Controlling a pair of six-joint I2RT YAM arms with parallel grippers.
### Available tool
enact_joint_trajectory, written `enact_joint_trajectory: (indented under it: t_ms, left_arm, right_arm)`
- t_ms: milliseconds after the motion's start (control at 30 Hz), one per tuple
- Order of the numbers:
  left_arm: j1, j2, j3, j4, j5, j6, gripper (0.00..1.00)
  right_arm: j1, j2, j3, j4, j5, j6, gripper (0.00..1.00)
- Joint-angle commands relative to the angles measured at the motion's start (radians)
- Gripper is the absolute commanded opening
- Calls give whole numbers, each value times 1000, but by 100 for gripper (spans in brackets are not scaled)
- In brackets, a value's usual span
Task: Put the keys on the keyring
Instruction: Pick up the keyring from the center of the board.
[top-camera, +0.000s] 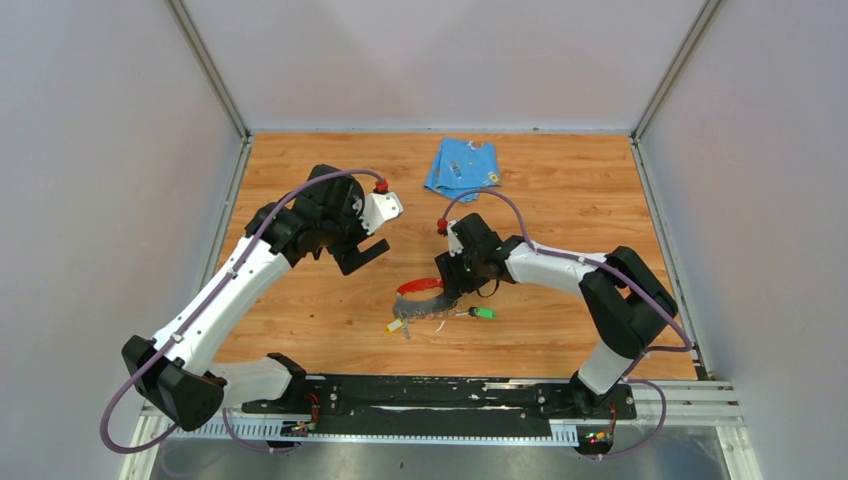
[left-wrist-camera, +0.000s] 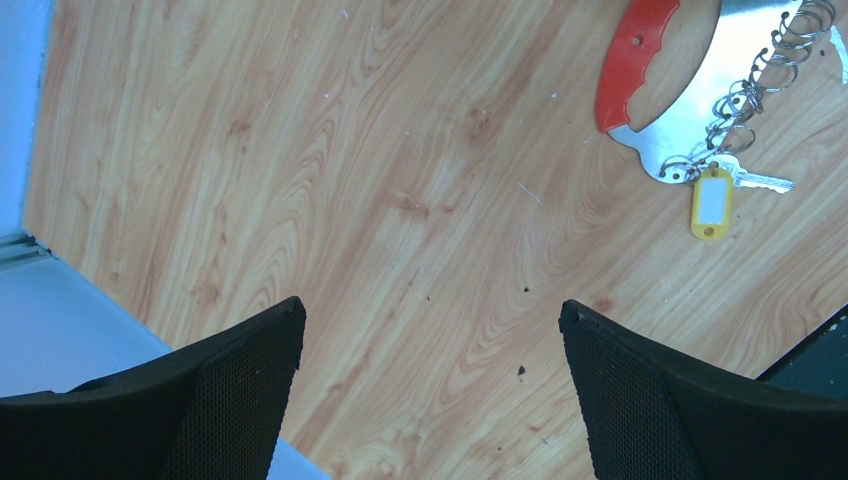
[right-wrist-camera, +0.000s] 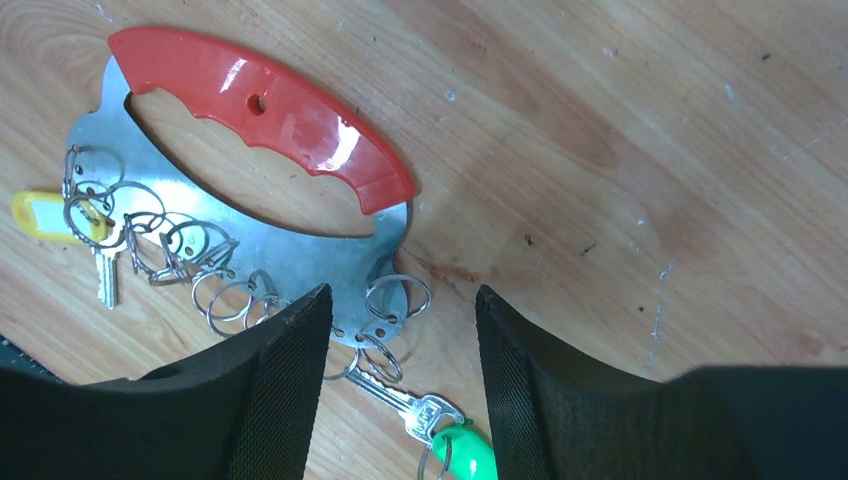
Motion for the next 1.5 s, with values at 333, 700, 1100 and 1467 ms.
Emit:
enact_joint_trajectory:
  t_ms: [333, 700, 1100, 1467]
  left_arm:
    - [2, -25, -19, -7, -15, 17, 100]
    - [2, -47, -32, -7, -15, 11, 100]
    - [2, -152, -32, -19, 202, 48, 100]
    - [0, -219, -39, -31, 504, -34, 100]
  right_arm:
    - [137, 52, 44, -82, 272, 12, 31]
    - [138, -38, -4, 30, 294, 3, 1]
    - [140, -277, -63, 233, 94, -19, 1]
    - [176, -535, -91, 552, -325, 96, 1]
